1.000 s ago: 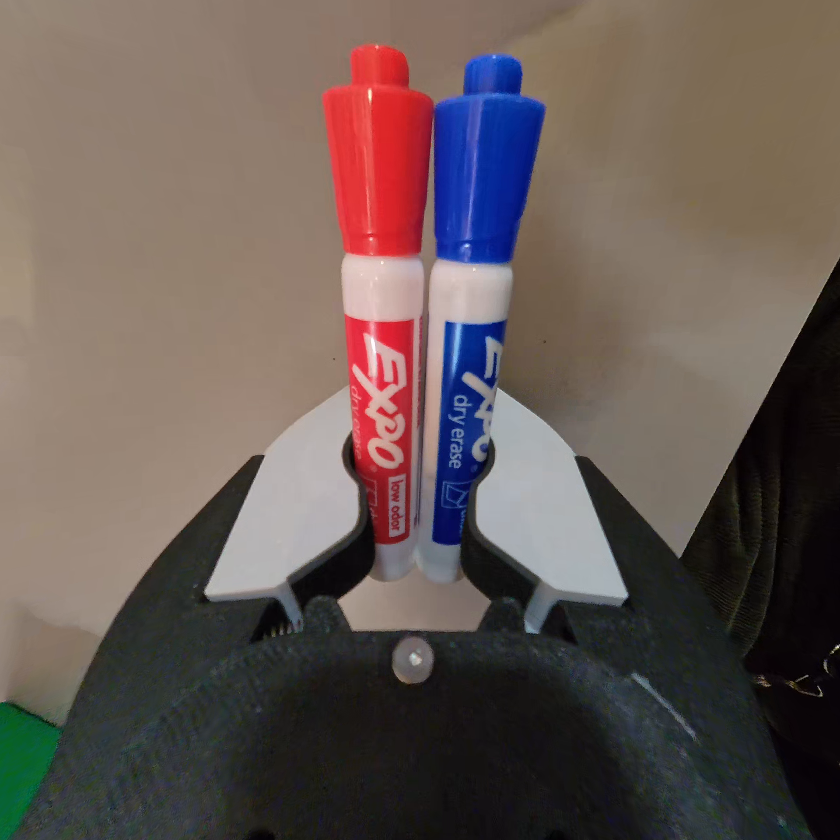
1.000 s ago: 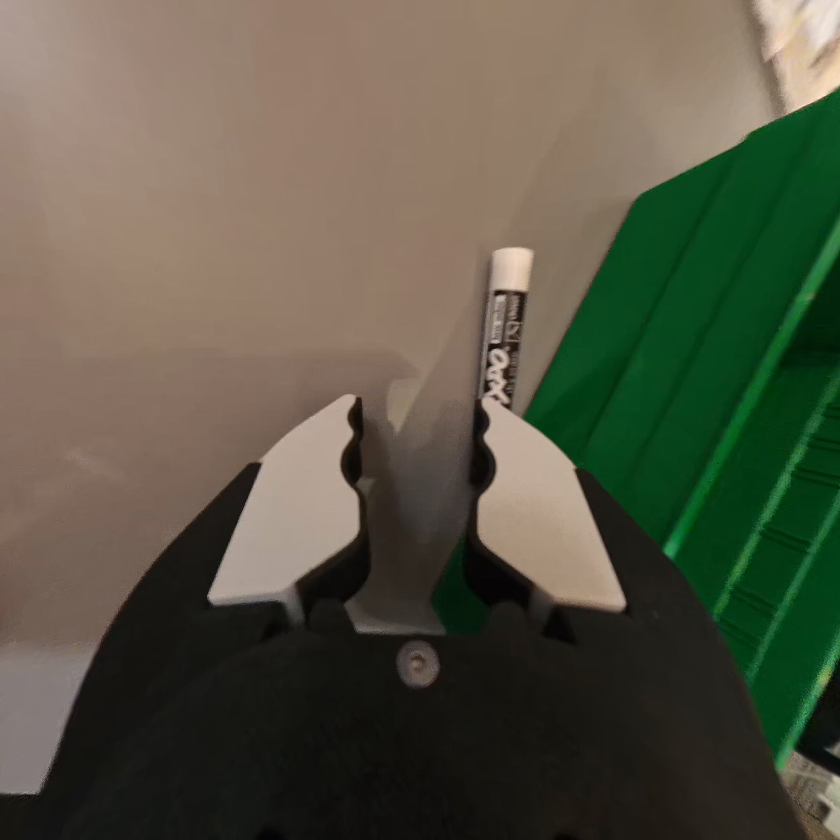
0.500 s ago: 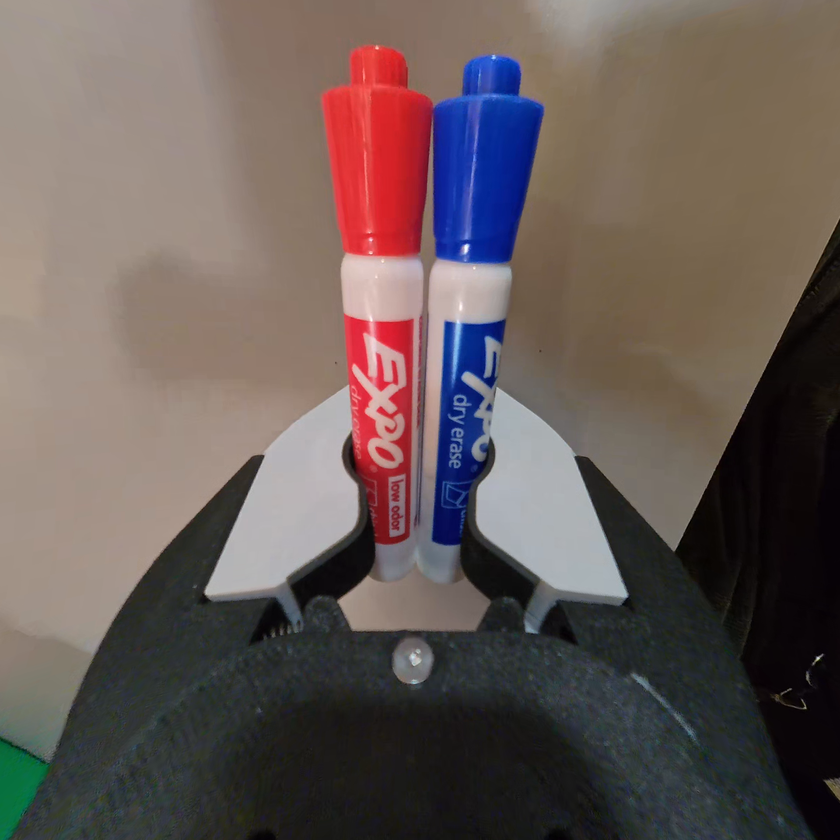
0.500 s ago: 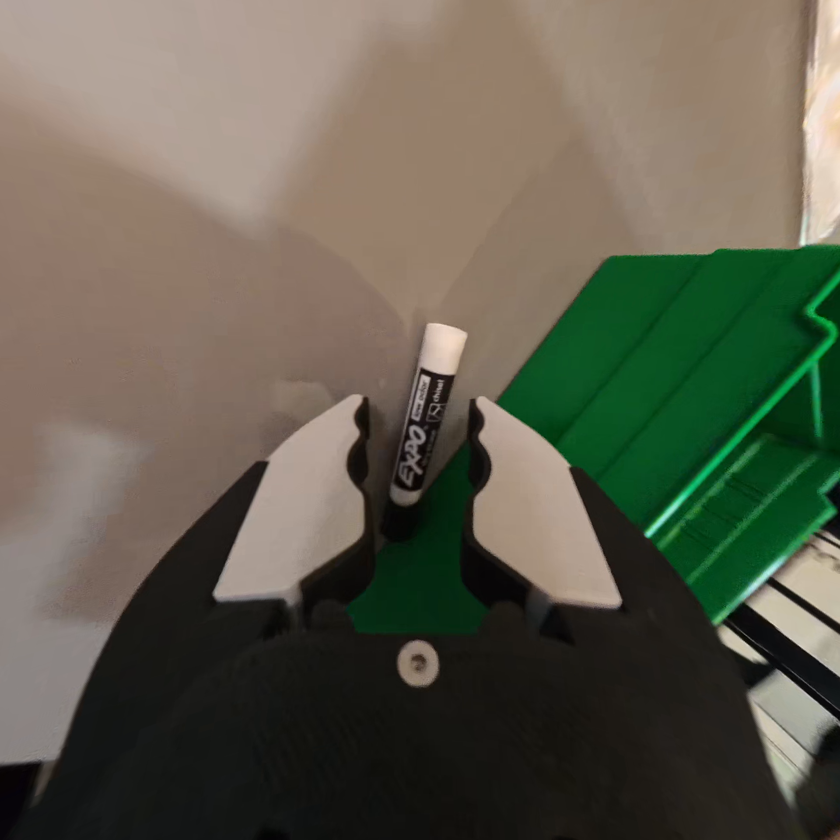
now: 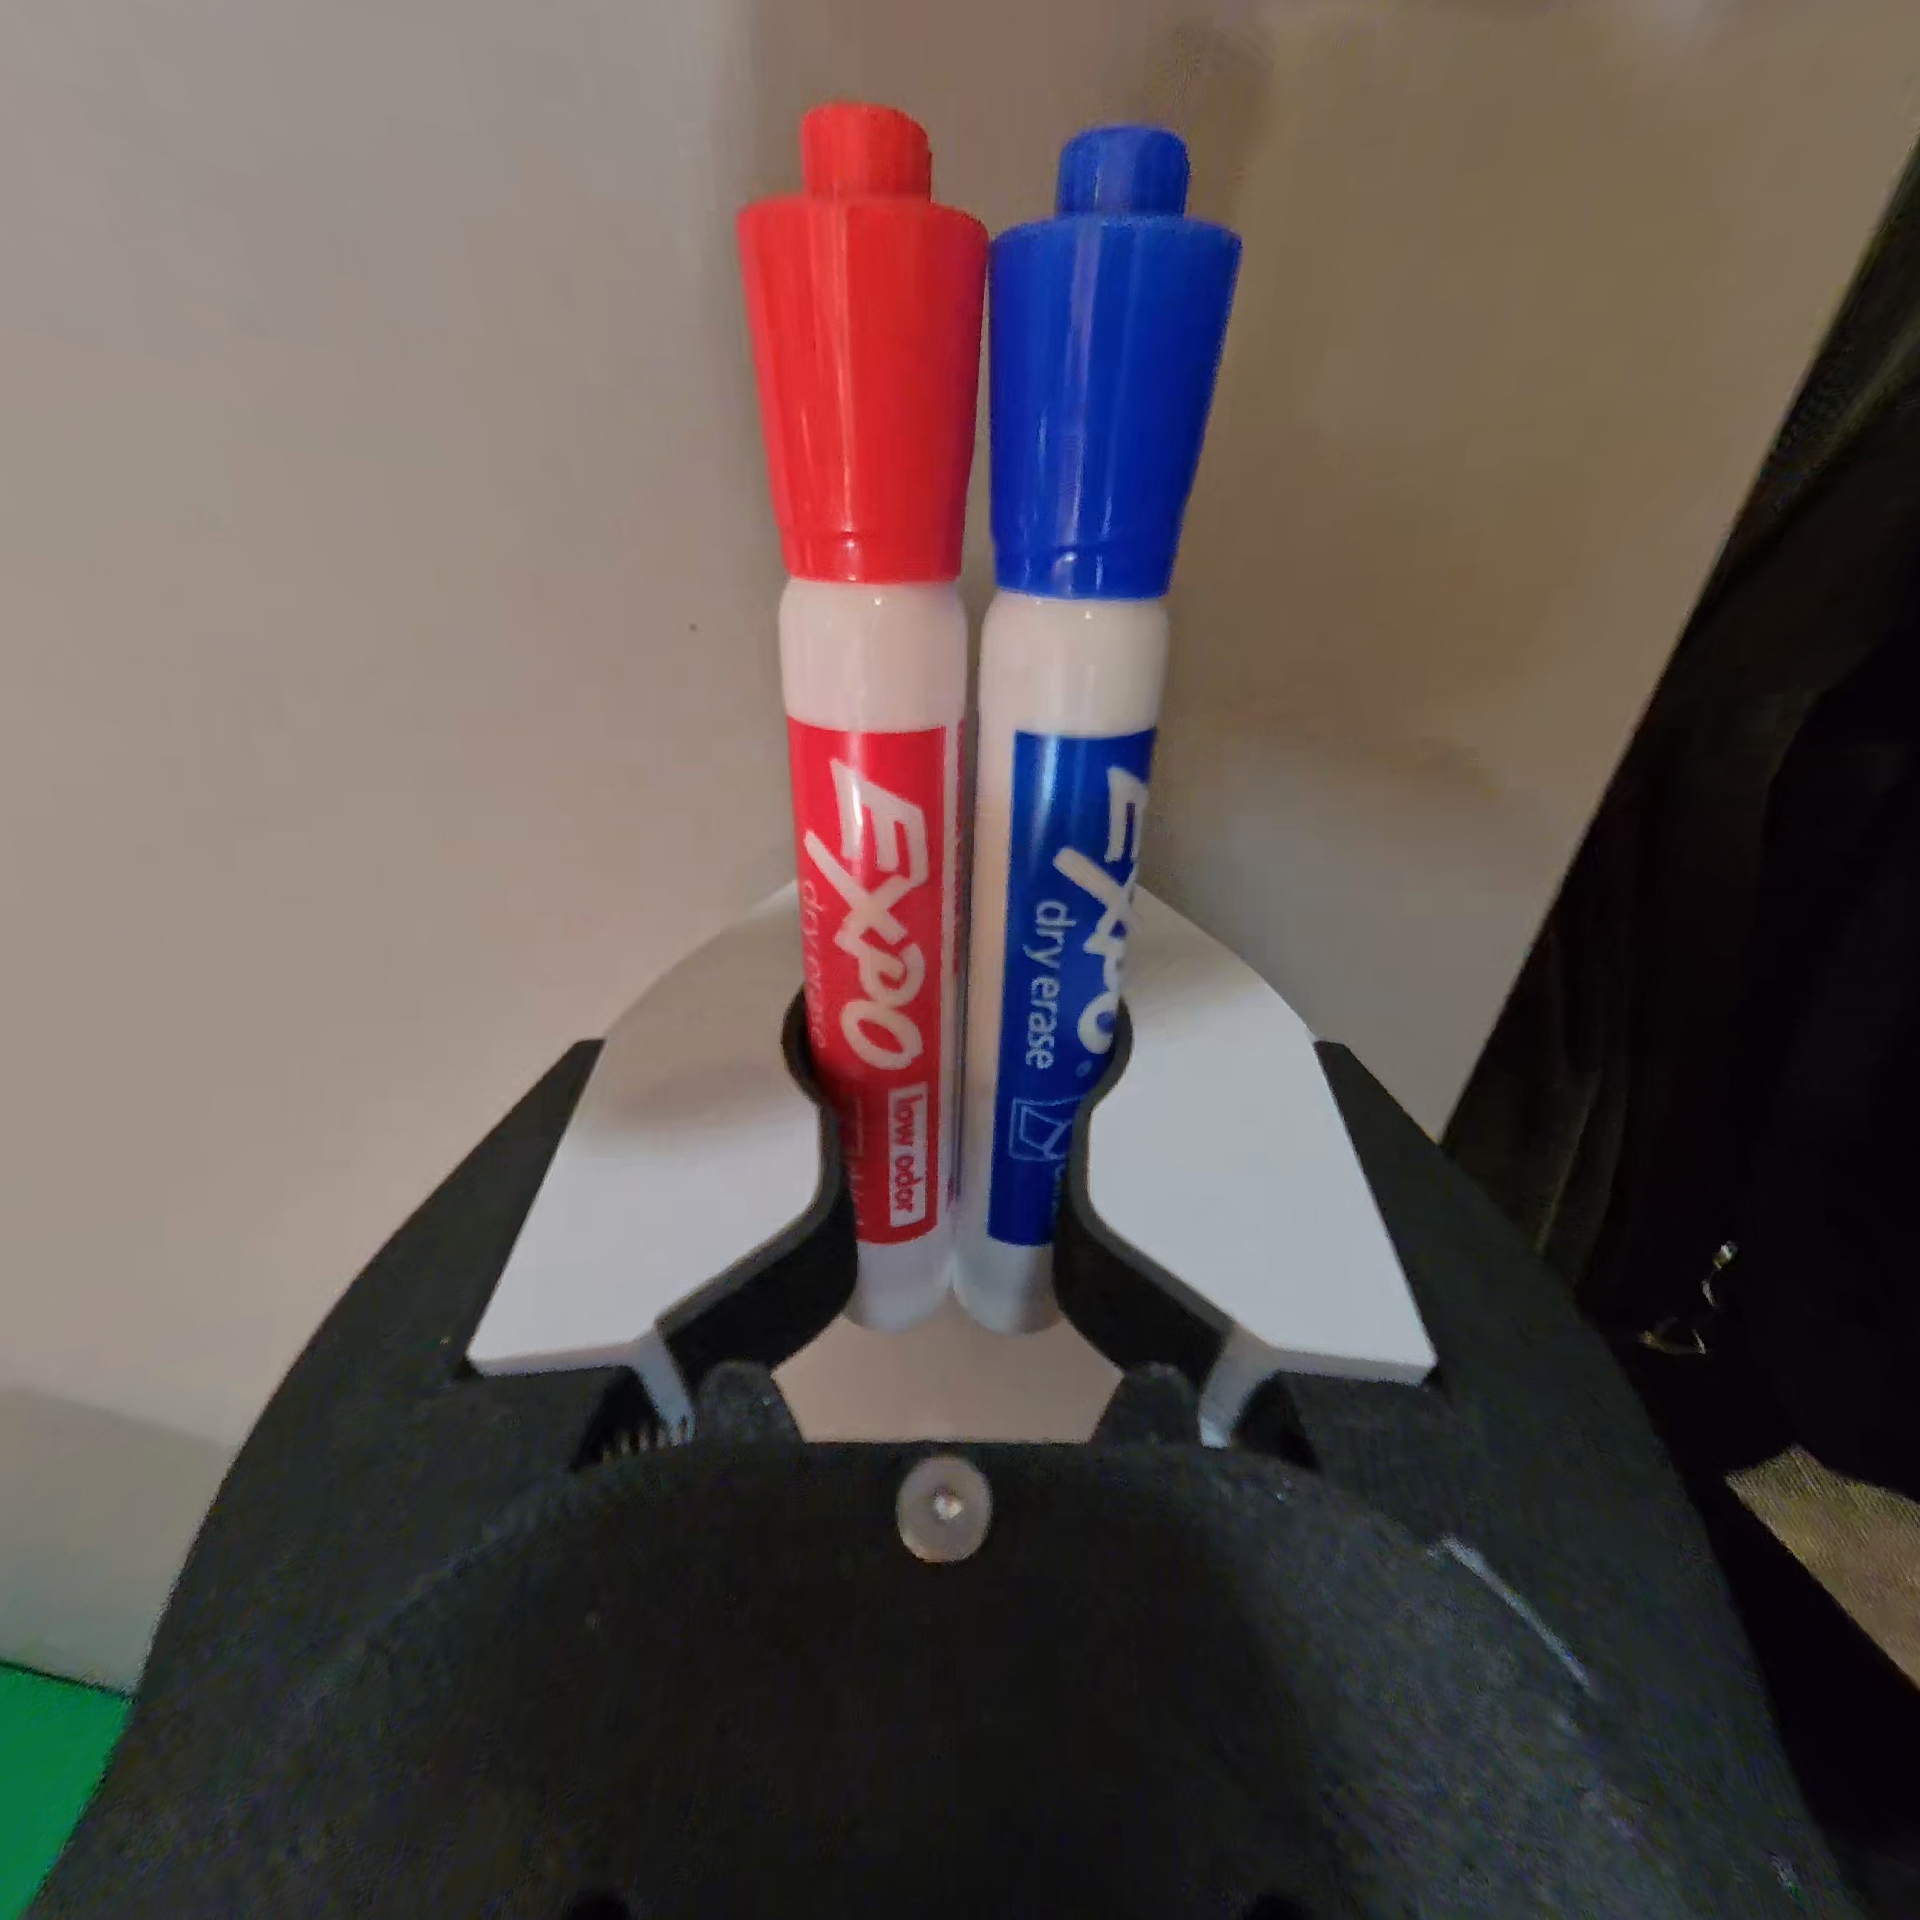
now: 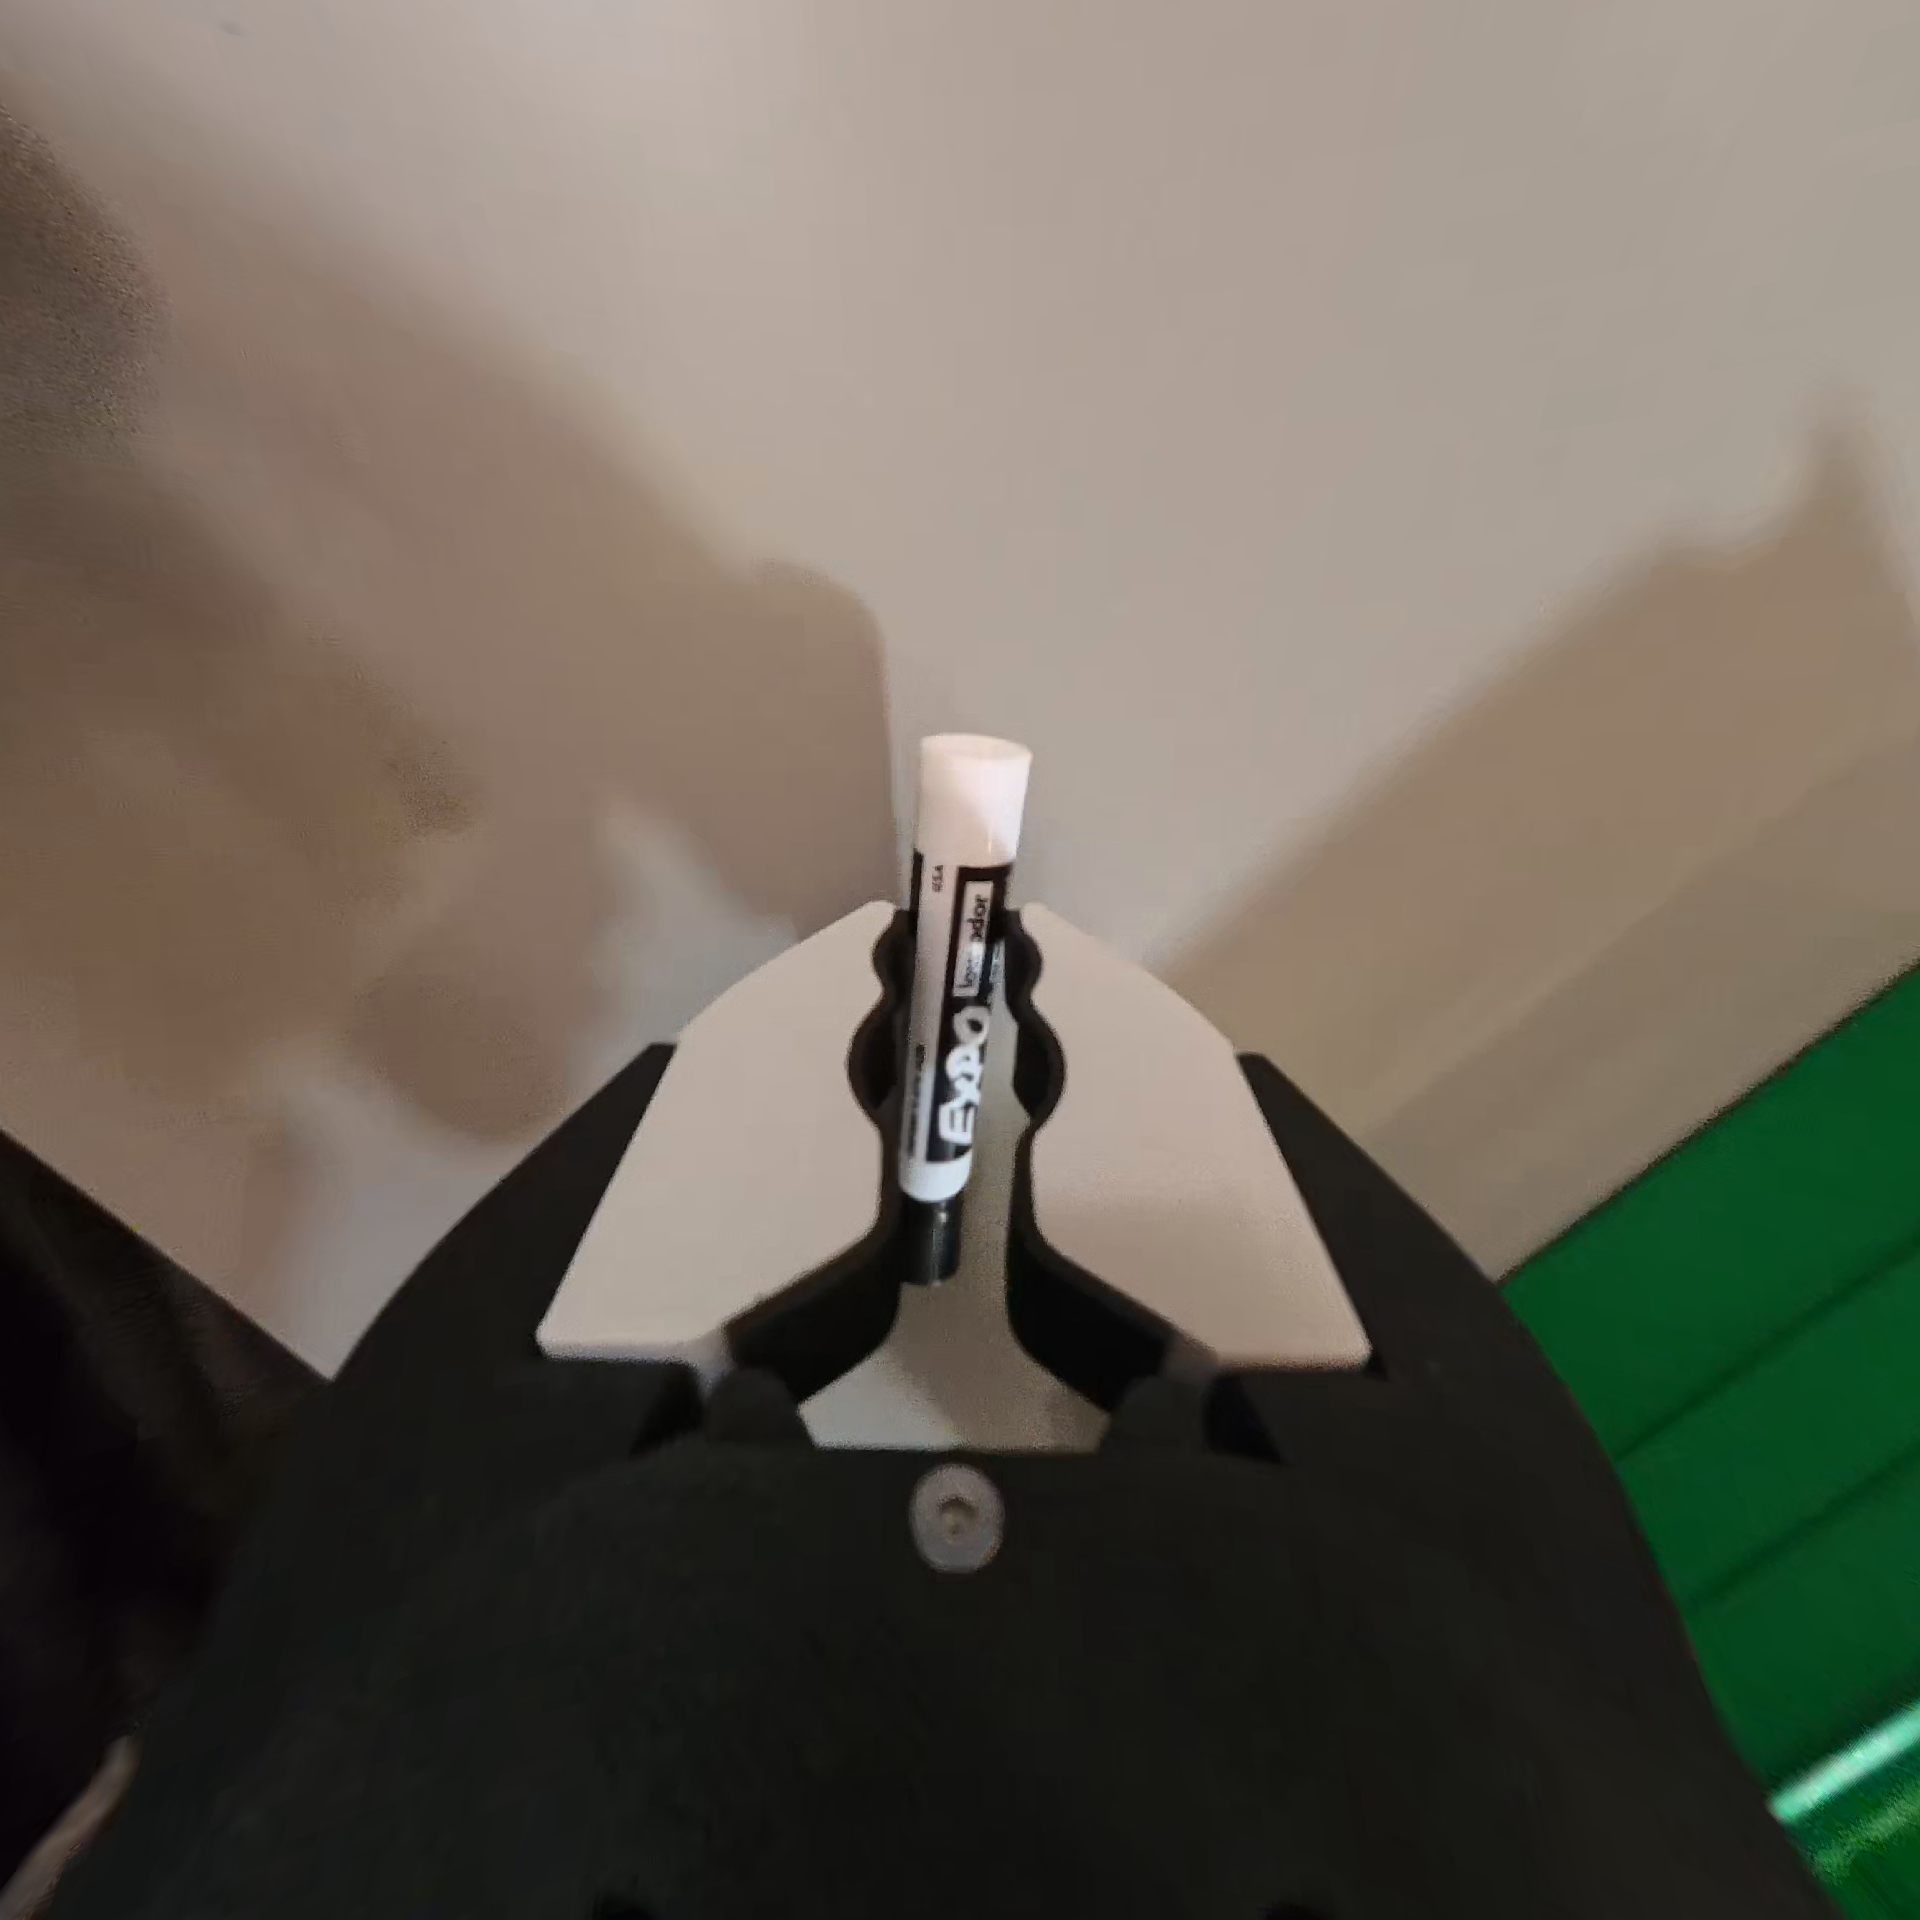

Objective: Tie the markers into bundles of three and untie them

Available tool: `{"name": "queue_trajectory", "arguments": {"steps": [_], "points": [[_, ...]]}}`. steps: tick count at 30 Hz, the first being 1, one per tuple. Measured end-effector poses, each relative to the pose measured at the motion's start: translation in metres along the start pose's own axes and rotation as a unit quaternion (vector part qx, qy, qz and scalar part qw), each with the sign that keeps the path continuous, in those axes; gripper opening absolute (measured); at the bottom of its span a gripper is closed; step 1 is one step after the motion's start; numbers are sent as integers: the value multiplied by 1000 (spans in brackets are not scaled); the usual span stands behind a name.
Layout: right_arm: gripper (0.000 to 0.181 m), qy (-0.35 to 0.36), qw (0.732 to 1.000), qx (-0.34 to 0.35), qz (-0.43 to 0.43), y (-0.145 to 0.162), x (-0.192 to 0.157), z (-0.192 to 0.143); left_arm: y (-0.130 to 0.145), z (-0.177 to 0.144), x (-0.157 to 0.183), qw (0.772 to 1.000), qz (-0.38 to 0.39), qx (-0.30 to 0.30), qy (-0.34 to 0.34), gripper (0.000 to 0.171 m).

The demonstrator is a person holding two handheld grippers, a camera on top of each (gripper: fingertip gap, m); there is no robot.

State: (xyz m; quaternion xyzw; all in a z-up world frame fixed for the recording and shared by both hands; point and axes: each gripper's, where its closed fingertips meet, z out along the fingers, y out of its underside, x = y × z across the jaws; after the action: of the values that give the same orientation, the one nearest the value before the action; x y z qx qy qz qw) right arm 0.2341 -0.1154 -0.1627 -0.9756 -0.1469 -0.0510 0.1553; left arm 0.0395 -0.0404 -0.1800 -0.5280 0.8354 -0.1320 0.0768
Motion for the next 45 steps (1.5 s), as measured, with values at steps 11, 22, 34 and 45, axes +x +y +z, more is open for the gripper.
{"name": "queue_trajectory", "arguments": {"steps": [11, 22, 34, 45], "points": [[38, 99, 988, 107, -60, -27, -25, -4, 15, -10, 47, 988, 131, -28, 79, 49], [52, 27, 964, 249, 92, -6, -16, -20, 11, -9, 33, 997, 23, -5, 71, 48], [49, 12, 968, 228, 105, 32, -14, -11, 34, -14, 52, 998, 18, -15, 51, 48], [17, -37, 949, 308, 58, 10, -25, -37, 37, -5, 58, 997, 27, -51, 57, 48]]}}
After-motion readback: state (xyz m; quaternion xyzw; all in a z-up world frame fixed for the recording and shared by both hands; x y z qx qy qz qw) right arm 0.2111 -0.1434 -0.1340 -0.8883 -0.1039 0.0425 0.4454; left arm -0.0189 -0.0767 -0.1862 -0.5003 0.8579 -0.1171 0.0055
